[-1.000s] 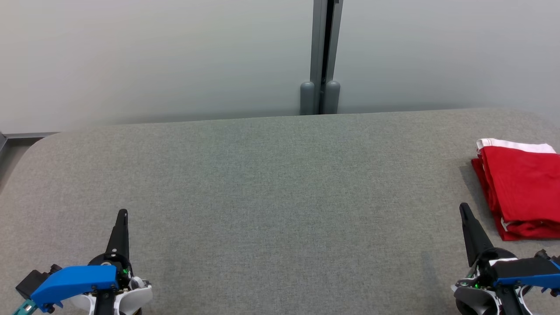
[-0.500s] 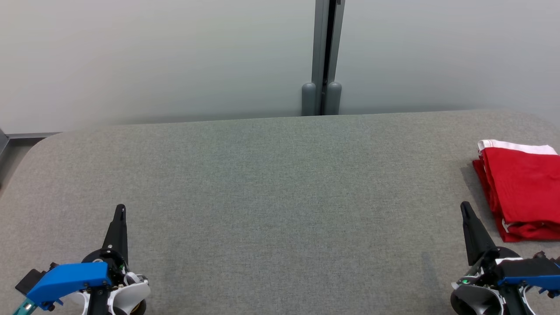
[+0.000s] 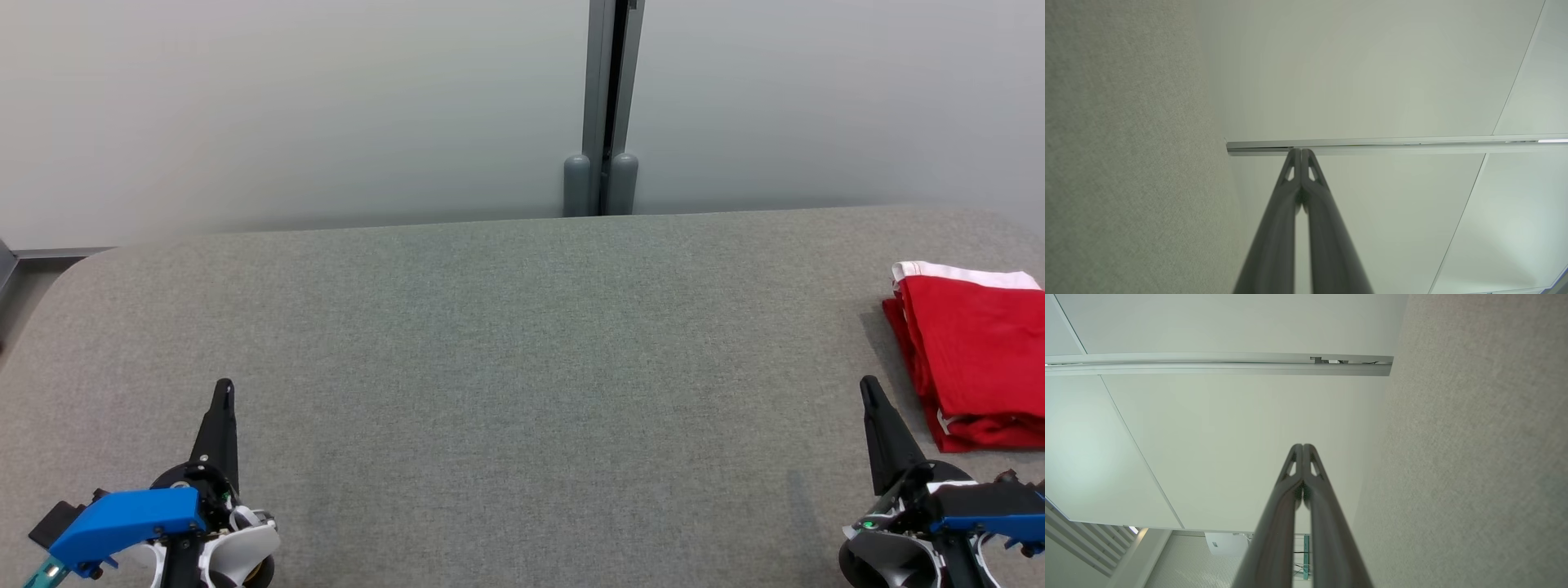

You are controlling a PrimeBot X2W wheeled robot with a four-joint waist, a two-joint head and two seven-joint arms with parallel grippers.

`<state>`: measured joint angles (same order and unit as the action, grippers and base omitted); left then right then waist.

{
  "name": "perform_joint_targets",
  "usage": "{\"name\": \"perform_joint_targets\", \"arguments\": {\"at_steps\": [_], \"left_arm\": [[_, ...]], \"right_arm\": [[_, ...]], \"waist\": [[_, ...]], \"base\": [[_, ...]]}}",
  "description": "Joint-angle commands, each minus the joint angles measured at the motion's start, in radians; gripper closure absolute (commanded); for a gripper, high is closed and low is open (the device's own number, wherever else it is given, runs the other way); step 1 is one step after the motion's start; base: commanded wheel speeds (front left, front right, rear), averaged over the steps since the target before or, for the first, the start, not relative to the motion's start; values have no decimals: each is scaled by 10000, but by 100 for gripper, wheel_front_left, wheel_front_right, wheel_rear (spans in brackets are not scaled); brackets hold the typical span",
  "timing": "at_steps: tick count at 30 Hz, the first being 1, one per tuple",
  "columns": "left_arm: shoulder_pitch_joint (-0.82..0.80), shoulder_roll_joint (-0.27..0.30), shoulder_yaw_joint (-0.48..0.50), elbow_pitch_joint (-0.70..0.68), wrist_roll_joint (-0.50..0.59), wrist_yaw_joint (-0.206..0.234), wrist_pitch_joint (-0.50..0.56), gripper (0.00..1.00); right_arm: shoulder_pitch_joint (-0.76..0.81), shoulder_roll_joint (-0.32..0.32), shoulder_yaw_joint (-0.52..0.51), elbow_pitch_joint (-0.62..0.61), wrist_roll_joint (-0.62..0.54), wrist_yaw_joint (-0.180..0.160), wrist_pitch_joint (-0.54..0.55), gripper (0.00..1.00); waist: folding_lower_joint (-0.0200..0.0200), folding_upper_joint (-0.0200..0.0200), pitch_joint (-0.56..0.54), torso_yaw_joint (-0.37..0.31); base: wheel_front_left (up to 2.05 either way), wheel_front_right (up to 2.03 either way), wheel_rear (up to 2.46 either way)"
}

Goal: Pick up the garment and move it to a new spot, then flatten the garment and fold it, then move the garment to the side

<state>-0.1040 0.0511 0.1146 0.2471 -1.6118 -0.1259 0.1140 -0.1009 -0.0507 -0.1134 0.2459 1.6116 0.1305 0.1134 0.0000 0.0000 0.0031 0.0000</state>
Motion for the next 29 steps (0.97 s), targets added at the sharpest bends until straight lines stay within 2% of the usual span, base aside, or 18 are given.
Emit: {"name": "perform_joint_targets", "arguments": {"at_steps": [1,29], "left_arm": [[-97,-22,18,-43,-19,-89,40,100],[-96,-21,16,-45,-21,-89,38,100]], "right_arm": [[-141,16,-28,-20,23,4,32,100],[-141,15,-26,-20,25,4,30,100]], "waist": [[0,0,0,0],[0,0,0,0]], "base": [[0,0,0],[0,0,0]]}}
